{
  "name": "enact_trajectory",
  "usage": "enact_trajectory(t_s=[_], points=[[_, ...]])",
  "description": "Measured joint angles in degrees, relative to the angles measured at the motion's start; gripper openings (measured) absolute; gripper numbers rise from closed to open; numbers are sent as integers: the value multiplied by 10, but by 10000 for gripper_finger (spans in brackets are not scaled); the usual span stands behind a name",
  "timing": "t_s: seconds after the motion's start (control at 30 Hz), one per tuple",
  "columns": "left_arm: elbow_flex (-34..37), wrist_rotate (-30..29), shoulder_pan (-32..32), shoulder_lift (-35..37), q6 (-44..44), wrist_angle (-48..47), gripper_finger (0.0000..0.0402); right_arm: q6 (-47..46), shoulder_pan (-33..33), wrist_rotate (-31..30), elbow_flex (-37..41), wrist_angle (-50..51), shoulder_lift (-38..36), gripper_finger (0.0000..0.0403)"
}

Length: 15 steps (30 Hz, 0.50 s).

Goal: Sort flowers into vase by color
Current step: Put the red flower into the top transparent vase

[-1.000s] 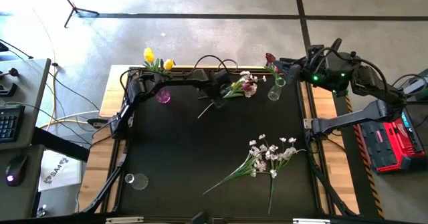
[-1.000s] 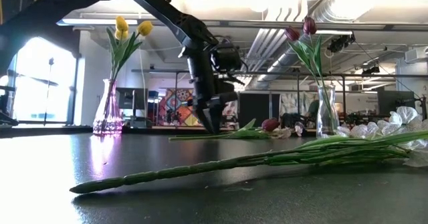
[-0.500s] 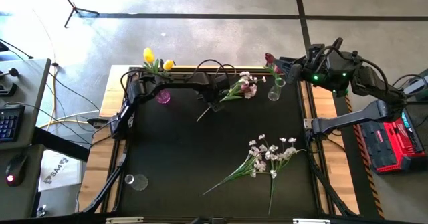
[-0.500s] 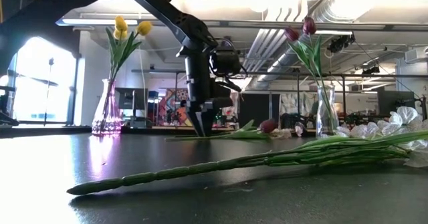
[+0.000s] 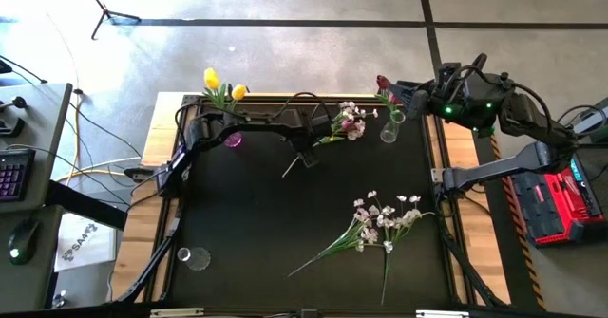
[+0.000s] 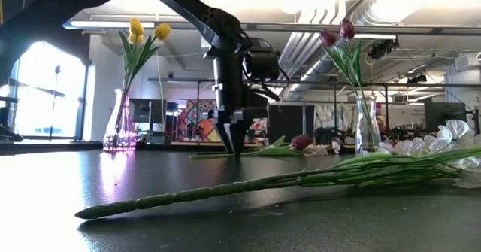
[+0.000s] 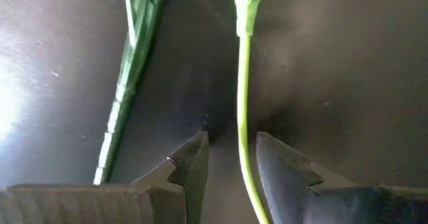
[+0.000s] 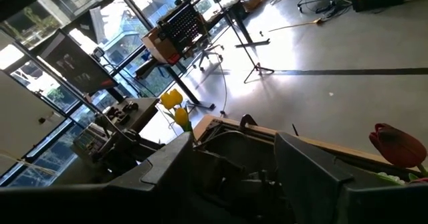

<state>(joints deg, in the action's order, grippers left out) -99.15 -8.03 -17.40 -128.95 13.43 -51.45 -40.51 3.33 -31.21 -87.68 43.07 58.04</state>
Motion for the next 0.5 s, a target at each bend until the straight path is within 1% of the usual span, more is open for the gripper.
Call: enact_trajectory(t_s=[0.13,0.2,0.27,0.43,0.5], points=[[0,1,0,0,3,-1,114,0,0,2,0,5,0,200],[-2,3,0,-9,-1,3,106,0,0,2,0,5,0,200],[-3,15,-1,-20,-3,-1,89,0,0,2,0,4,0,200],[-4,-13,12,-29,-32,-9,15,0,0,2,0,14,0,200],[-4,0,11,-29,-31,-6,7,0,0,2,0,18,0,199]])
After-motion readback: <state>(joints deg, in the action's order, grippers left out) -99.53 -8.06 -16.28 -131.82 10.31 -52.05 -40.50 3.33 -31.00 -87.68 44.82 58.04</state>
